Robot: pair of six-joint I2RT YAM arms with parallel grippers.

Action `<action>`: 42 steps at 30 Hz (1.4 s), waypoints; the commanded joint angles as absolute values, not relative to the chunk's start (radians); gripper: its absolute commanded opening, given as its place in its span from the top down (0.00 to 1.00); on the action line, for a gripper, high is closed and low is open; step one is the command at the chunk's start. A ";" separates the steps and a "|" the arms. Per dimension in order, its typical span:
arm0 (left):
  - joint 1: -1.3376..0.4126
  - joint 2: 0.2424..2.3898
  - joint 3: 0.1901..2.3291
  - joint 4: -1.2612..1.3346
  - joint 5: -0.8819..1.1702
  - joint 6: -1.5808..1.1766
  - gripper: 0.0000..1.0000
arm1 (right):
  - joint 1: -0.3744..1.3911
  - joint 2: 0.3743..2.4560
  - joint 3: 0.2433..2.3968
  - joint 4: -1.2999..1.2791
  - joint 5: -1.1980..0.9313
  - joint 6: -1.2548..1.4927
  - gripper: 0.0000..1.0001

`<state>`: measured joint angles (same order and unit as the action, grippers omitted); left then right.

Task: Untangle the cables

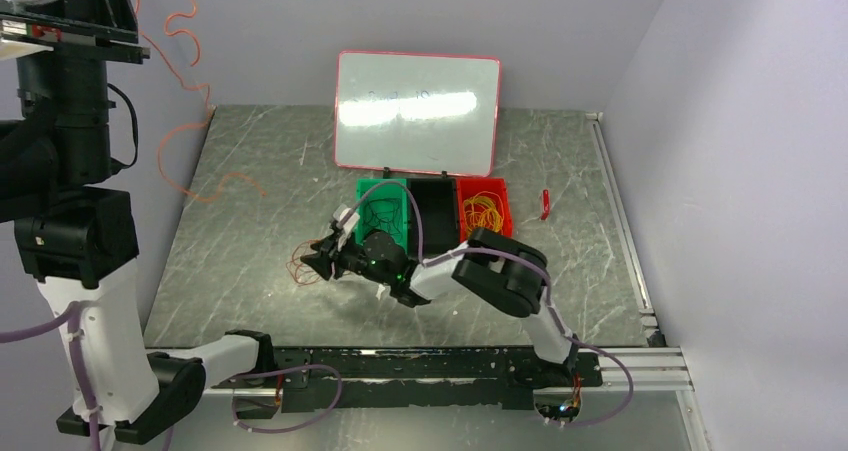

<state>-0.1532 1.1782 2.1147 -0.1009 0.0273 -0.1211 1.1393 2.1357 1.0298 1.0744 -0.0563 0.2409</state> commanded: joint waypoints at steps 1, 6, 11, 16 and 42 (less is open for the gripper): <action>-0.150 1.151 2.065 -0.112 0.026 -0.139 0.93 | 1.143 2.030 0.951 1.072 -0.044 0.186 0.55; -0.149 1.132 2.025 -0.138 0.048 -0.157 0.93 | 1.142 1.900 0.837 1.107 -0.020 0.154 0.52; -0.149 1.117 1.998 -0.195 0.084 -0.185 0.93 | 1.142 1.740 0.761 1.101 -0.005 0.056 0.52; -0.149 1.080 1.953 -0.261 0.127 -0.207 0.93 | 1.142 1.597 0.733 1.066 0.011 -0.057 0.52; -0.149 0.970 1.761 -0.344 0.477 -0.305 0.93 | 1.141 1.511 1.050 1.025 -0.090 -0.115 0.50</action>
<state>-0.1532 0.9878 1.7741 -0.3573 0.4057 -0.2775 1.1393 1.4742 0.9897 0.9897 -0.0616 -0.1307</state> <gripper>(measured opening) 0.077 0.503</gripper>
